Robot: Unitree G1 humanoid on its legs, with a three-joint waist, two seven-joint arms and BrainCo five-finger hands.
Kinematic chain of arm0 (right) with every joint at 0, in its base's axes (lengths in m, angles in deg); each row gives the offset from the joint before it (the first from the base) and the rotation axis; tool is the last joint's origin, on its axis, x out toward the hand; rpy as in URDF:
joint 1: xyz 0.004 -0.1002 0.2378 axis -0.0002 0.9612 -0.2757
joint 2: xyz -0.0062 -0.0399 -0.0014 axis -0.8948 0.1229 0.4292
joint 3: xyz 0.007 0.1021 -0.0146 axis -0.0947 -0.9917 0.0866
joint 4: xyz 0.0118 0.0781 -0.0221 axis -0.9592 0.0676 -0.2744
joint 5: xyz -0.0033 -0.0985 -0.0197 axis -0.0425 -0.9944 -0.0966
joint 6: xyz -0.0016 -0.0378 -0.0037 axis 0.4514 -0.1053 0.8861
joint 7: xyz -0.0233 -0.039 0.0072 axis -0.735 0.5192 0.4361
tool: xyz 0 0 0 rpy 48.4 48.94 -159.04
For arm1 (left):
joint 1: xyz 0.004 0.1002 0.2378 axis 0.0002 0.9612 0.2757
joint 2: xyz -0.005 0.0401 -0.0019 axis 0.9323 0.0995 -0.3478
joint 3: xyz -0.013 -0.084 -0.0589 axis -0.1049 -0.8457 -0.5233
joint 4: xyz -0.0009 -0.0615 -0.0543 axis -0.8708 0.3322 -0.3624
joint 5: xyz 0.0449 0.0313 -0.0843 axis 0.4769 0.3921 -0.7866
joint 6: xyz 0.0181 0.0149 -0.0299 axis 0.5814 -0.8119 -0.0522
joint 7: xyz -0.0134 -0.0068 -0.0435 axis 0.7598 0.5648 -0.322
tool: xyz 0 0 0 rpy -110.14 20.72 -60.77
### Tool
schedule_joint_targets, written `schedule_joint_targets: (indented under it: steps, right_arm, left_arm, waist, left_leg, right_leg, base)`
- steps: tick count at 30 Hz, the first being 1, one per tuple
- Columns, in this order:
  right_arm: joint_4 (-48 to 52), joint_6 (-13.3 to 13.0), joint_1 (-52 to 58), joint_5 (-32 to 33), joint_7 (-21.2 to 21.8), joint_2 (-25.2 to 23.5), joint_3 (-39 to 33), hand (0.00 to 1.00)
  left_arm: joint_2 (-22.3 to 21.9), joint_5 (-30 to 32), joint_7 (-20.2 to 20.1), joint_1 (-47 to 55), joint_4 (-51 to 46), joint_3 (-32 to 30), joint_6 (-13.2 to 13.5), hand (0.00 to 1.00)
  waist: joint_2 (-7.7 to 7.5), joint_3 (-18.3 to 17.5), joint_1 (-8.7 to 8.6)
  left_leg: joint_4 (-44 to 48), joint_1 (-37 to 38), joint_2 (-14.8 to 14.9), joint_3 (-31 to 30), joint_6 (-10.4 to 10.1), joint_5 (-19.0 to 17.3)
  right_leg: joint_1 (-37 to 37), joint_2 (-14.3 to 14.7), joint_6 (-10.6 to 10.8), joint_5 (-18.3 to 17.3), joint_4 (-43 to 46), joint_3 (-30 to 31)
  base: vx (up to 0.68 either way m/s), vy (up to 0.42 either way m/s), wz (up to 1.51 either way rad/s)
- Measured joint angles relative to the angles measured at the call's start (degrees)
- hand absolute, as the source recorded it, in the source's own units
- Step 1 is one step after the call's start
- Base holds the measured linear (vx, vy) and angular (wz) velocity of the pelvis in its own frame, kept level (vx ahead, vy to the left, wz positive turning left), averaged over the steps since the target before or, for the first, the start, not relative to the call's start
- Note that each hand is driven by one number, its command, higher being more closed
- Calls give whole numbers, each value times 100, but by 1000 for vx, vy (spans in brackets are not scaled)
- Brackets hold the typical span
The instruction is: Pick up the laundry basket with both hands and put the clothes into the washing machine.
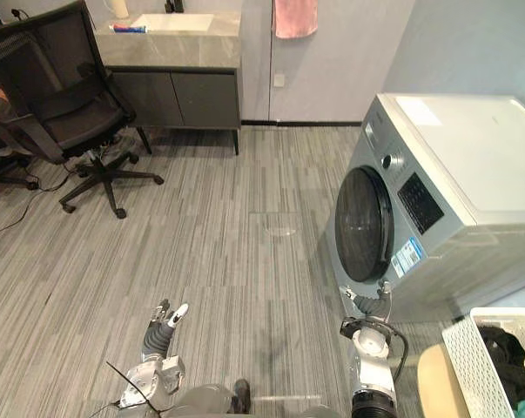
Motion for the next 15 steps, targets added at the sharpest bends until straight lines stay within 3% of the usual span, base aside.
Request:
schedule_joint_targets:
  steps: [2, 3, 5, 7, 9, 10, 11, 12, 13, 14, 15]
  right_arm:
    - [1, -8, -88, -4, 12, -108, 243, 0]
    - [2, -17, -97, -4, 14, -132, 329, 0]
    - [2, -23, -92, -10, 25, -138, 393, 0]
    - [2, -24, -77, -54, 27, -133, 396, 0]
    - [4, -25, 25, -60, 27, -138, 401, 0]
    - [27, -25, 140, -67, 27, -169, 418, 0]
    - [69, -25, 211, -68, 26, -205, 418, 0]
    - [184, -21, 438, -66, 33, -251, 458, 0]
    - [284, -16, 619, -63, 26, -302, 625, 0]
    - [364, -16, 704, -64, 34, -253, 681, 0]
    - [574, -12, 849, -63, 33, -248, 742, 0]
  left_arm:
    - [172, 1, 6, 53, -18, -3, 2, 0]
    - [185, 0, 3, 71, -17, 7, 0, 0]
    - [165, 2, -10, -14, -22, 33, 8, 0]
    - [181, 31, -13, -106, -11, 66, 11, 0]
    - [181, 104, -11, -187, -2, 78, 14, 0]
    - [172, 201, -1, -241, -2, 84, 29, 0]
    - [162, 230, 0, -255, -3, 89, 41, 0]
    - [84, 232, 16, -219, -4, 35, 46, 0]
    - [65, 234, 35, -153, -13, -16, 46, 0]
    - [-25, 228, 78, -155, 6, -39, 24, 0]
    - [-119, 222, 123, -15, -42, -53, 26, 0]
  waist:
    - [22, 13, 0]
    - [107, 41, -2]
    - [140, 28, -31]
    - [114, 5, -177]
    - [100, -3, -280]
    - [91, -14, -322]
    - [103, -28, -310]
    - [191, -41, -298]
    - [137, -33, -314]
    - [237, -18, -312]
    - [449, -11, -268]
  left_leg:
    - [-379, 347, 101, 221, -81, 48]
    - [-541, 500, 124, 297, -88, 42]
    - [-828, 796, 182, 542, -115, 25]
    - [-863, 934, 158, 590, -133, -4]
    - [-808, 1062, 132, 560, -266, -88]
    - [-646, 1139, 145, 506, -383, -273]
    - [-497, 1146, 185, 509, -415, -436]
    - [261, 1091, 426, 540, -551, -912]
    - [1430, 708, 597, 570, -637, -989]
    - [2349, 410, 878, 564, -626, -977]
    - [3527, -4, 1293, 580, -382, -661]
  right_leg:
    - [-416, 404, 181, -102, -444, -72]
    - [-527, 634, 232, -117, -891, -188]
    - [-754, 1340, 484, 329, -2464, -304]
    - [-833, 1665, 507, 889, -3390, -208]
    - [-887, 1781, 435, 1214, -3594, -9]
    - [-865, 1784, 258, 1354, -3492, -9]
    - [-828, 1794, 232, 1358, -3399, -29]
    - [-521, 1893, 119, 1222, -3146, -215]
    - [-276, 1908, 30, 1162, -3104, -291]
    - [-141, 2013, -42, 1145, -3103, -329]
    - [85, 2233, -117, 1066, -3181, -304]
  base:
    - [221, 126, -54]
    - [218, 107, -69]
    - [225, 95, -54]
    - [338, 53, -10]
    - [382, 12, 21]
    - [360, -18, 29]
    - [480, -68, 32]
    - [402, -92, 30]
    - [398, -134, 29]
    - [268, -104, 10]
    - [348, -65, -40]
